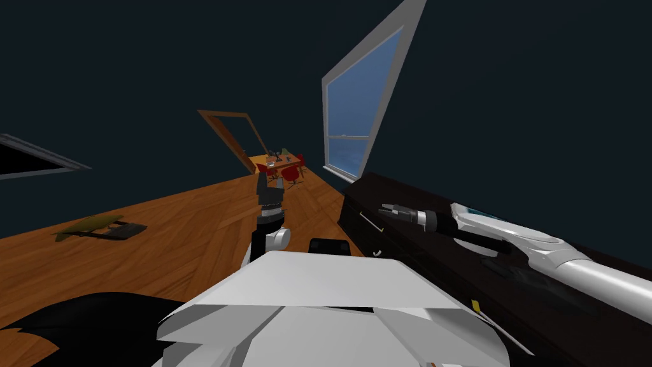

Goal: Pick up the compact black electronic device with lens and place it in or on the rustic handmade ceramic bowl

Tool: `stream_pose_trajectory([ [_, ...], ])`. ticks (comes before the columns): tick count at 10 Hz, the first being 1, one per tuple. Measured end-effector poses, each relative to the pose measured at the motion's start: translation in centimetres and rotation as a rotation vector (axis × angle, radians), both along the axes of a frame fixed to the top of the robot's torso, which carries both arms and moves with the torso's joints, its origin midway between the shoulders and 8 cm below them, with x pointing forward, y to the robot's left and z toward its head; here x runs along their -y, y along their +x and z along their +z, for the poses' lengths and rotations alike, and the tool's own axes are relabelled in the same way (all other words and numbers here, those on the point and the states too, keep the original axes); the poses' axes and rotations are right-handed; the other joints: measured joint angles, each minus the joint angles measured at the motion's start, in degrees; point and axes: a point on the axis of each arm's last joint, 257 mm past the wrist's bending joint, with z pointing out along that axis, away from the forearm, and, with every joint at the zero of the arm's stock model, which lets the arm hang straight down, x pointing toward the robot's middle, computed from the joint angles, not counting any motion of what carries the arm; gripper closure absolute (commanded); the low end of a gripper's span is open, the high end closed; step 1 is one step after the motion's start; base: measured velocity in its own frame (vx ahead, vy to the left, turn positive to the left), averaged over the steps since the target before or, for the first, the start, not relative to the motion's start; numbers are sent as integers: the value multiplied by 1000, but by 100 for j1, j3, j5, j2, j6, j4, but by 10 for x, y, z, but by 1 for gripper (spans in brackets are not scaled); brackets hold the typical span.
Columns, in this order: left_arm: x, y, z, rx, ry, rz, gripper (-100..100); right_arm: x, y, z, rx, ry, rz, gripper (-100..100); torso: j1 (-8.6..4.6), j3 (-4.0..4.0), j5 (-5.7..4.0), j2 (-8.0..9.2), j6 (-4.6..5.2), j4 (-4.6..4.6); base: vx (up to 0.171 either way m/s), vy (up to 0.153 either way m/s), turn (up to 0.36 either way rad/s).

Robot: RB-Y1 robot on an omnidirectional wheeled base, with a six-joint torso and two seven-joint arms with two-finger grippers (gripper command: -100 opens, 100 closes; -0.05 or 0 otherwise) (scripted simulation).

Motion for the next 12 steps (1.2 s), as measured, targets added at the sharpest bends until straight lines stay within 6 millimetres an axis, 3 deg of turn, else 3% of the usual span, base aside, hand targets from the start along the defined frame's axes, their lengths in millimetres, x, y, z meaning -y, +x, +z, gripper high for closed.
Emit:
stream_pose_trajectory([
  [6,0,0,0,0,0,0,0,65,-34,-41,-136,-210,-1,-100,-11,5,-3,10,3,2,22,-11,111],
  [8,0,0,0,0,0,0,0,88,-47,-47,-183,-278,1,-100,-11,6,-2,11,2,3,11,-27,198],
  [12,0,0,0,0,0,0,0,155,-97,-70,-327,-451,-6,-100,-20,13,-5,22,4,5,-13,-40,132],
])
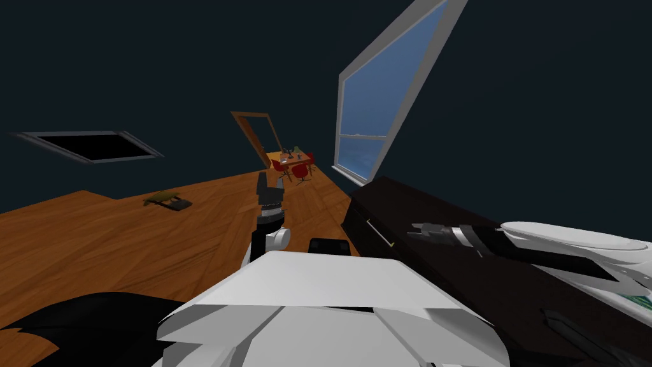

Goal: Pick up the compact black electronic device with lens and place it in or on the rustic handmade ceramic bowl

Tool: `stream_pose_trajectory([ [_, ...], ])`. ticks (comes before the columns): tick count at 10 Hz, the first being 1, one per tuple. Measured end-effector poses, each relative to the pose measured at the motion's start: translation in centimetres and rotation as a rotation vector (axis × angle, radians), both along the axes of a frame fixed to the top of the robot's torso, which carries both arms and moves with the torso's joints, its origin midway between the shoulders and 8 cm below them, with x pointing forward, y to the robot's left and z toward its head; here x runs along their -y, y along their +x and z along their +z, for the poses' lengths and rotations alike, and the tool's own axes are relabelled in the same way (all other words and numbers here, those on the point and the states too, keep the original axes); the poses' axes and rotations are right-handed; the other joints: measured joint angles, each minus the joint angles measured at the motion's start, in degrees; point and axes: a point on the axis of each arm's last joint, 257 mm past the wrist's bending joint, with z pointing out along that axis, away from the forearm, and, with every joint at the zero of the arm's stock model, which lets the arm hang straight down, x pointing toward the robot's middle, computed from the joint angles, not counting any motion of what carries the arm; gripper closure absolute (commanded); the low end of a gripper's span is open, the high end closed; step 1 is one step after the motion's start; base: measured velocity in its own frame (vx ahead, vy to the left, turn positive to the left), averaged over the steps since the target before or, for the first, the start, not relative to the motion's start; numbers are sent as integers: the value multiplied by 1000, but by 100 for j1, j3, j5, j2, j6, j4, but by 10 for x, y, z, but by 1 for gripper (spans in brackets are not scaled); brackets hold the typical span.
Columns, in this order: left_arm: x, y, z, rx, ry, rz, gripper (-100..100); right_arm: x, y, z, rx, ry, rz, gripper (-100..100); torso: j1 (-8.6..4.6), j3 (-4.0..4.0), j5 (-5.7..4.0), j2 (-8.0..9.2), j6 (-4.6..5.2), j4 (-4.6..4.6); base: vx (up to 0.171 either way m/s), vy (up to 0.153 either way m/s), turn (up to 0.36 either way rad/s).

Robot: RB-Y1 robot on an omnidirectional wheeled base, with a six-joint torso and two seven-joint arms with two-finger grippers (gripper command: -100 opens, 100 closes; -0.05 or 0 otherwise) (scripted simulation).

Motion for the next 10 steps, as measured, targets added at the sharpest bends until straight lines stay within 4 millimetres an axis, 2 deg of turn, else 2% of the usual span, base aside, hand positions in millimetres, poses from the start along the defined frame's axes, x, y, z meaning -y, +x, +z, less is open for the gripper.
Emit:
stream_pose_trajectory([
  [1,0,0,0,0,0,0,0,20,-17,-9,-45,-53,2,-100,-4,2,-3,3,1,1,-30,-39,53],
  [3,0,0,0,0,0,0,0,44,-42,-8,-104,-118,1,-100,-3,7,-2,11,3,3,-59,-62,80],
  [4,0,0,0,0,0,0,0,62,-55,-6,-143,-168,4,-100,-10,11,-3,19,3,5,-49,-52,51],
  [8,0,0,0,0,0,0,0,102,-93,2,-240,-265,1,-100,-8,12,-3,19,4,5,-55,-56,25],
  [10,0,0,0,0,0,0,0,112,-100,2,-257,-288,2,-100,6,6,-3,8,4,3,-65,-59,-19],
])
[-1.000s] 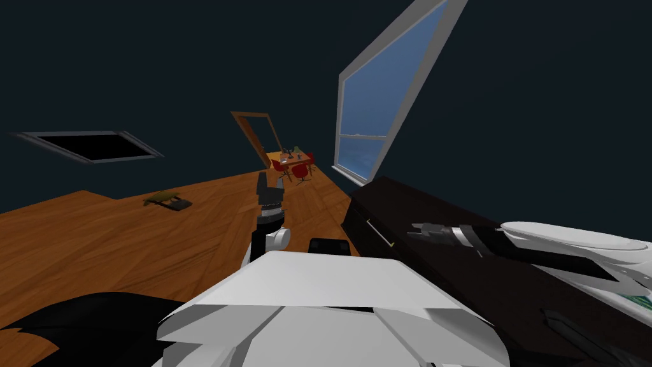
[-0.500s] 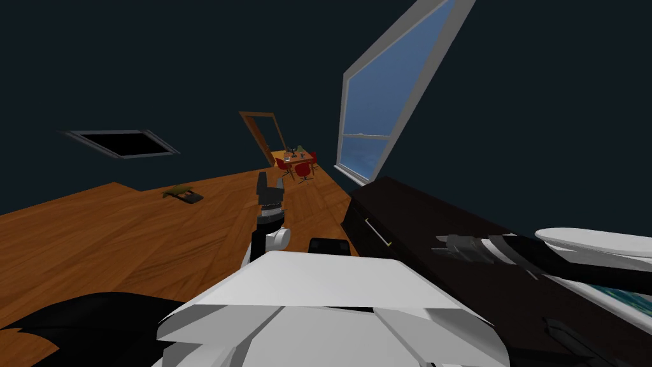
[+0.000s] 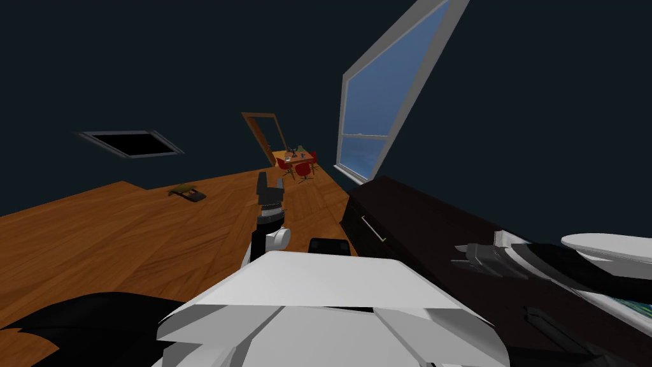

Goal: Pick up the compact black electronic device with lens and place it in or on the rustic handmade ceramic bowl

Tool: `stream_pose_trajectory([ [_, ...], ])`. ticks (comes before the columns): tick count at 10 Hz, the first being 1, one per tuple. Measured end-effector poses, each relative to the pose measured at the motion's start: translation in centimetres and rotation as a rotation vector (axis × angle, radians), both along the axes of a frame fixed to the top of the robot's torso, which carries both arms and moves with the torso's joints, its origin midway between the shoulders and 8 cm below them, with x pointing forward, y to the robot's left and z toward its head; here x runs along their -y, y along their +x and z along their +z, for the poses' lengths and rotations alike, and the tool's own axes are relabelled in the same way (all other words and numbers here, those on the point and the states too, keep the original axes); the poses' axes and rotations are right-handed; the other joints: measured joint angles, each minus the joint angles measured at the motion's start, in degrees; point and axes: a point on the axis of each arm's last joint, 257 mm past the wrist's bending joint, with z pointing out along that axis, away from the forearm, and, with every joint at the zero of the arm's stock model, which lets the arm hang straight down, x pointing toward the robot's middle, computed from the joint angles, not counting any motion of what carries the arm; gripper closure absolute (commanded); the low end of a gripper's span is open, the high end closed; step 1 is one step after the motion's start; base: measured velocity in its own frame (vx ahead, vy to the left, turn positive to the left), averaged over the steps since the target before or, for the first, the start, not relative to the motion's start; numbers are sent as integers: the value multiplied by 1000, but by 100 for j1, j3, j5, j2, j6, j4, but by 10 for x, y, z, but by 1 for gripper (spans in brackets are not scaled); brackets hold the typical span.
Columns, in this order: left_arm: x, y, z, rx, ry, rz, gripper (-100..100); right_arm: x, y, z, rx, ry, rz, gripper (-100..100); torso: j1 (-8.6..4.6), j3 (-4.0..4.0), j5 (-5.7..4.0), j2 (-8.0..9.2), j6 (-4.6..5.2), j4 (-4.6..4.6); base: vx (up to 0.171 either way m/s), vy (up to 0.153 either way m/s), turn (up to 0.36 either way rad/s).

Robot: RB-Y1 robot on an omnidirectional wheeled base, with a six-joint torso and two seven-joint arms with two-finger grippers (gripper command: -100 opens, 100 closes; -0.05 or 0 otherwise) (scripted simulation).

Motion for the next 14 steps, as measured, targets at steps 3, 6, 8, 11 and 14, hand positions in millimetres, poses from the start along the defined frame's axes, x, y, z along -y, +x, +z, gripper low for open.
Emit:
stream_pose_trajectory([
  [3,0,0,0,0,0,0,0,44,-53,10,-131,-107,-3,-100,-57,48,-14,83,8,20,-237,-165,-86],
  [6,0,0,0,0,0,0,0,53,-68,14,-163,-125,-9,-100,0,9,-1,13,0,4,-50,-29,57],
  [8,0,0,0,0,0,0,0,53,-79,4,-170,-122,-44,-100,10,5,2,9,-6,1,-82,-11,274],
  [11,0,0,0,0,0,0,0,56,-94,-7,-180,-120,-97,100,7,3,2,3,1,1,-40,-10,87],
  [14,0,0,0,0,0,0,0,55,-94,-7,-180,-118,-96,100,4,-8,1,-14,-2,-3,0,0,0],
])
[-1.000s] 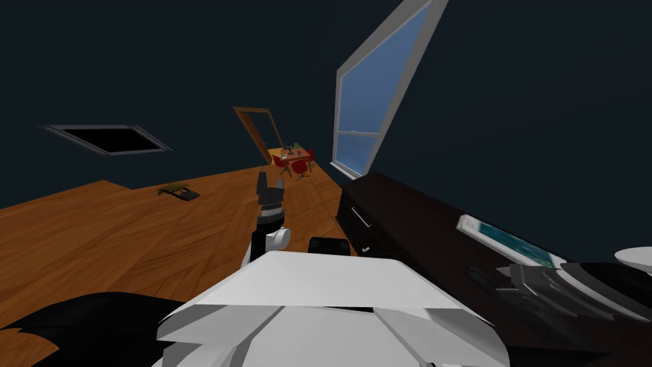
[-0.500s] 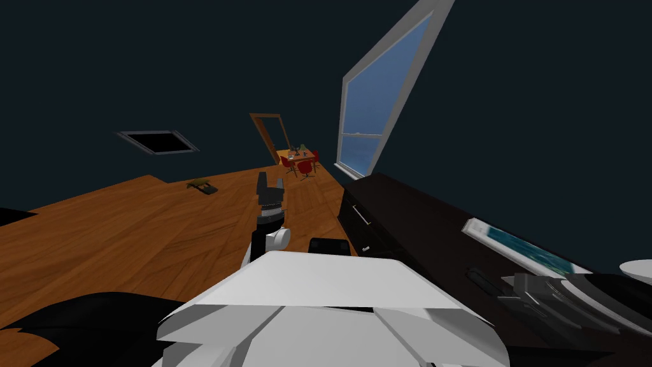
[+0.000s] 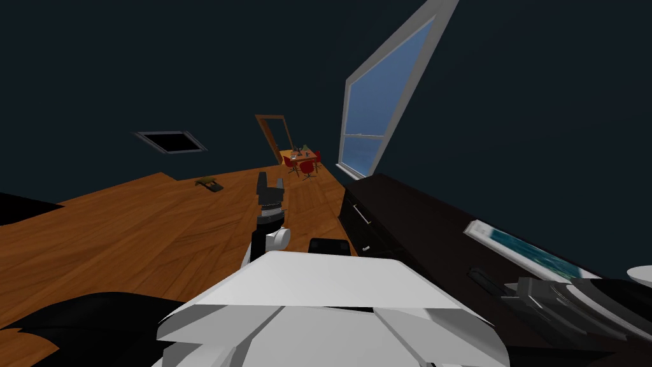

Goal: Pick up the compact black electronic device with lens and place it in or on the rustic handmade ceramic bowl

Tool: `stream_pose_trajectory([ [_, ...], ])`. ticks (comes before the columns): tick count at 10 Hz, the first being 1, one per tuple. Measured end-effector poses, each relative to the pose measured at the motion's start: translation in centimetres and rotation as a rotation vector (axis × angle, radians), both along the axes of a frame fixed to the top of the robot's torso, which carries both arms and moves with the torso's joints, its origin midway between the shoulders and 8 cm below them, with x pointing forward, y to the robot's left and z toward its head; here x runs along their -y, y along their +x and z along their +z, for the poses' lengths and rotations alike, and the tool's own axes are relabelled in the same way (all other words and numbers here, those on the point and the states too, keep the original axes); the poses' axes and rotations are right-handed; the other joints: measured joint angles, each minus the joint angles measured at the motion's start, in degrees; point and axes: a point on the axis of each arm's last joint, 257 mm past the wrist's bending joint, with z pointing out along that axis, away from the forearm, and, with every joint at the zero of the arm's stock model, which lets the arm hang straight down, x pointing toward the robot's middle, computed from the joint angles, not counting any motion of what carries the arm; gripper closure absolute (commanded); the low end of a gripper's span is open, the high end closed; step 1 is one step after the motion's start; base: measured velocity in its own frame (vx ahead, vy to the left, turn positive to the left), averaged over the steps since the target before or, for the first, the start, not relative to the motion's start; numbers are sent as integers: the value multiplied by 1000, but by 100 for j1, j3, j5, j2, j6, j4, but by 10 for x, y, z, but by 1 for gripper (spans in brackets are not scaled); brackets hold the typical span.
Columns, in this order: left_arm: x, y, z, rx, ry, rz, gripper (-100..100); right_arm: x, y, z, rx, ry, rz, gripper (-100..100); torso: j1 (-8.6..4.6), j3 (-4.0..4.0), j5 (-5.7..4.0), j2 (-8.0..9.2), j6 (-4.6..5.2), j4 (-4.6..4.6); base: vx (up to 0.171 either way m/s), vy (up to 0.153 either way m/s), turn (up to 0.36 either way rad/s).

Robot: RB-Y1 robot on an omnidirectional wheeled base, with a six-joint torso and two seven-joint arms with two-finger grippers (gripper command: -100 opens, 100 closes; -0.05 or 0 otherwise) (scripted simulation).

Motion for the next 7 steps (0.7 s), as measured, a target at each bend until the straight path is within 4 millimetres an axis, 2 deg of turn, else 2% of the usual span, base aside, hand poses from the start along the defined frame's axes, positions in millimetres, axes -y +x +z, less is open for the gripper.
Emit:
stream_pose_trajectory([
  [1,0,0,0,0,0,0,0,0,0,0,0,0,0,100,1,-1,1,-1,0,0,0,0,0],
  [2,0,0,0,0,0,0,0,0,0,0,0,0,0,0,1,-1,2,-1,0,0,0,0,0],
  [3,0,0,0,0,0,0,0,0,0,0,0,0,0,100,2,-1,2,-2,0,0,46,1,-212],
  [6,0,0,0,0,0,0,0,-2,14,10,6,-1,46,100,13,-13,8,-23,8,-5,78,13,-252],
  [7,0,0,0,0,0,0,0,-2,23,18,10,-1,69,100,18,-15,13,-27,10,-6,37,11,-64],
])
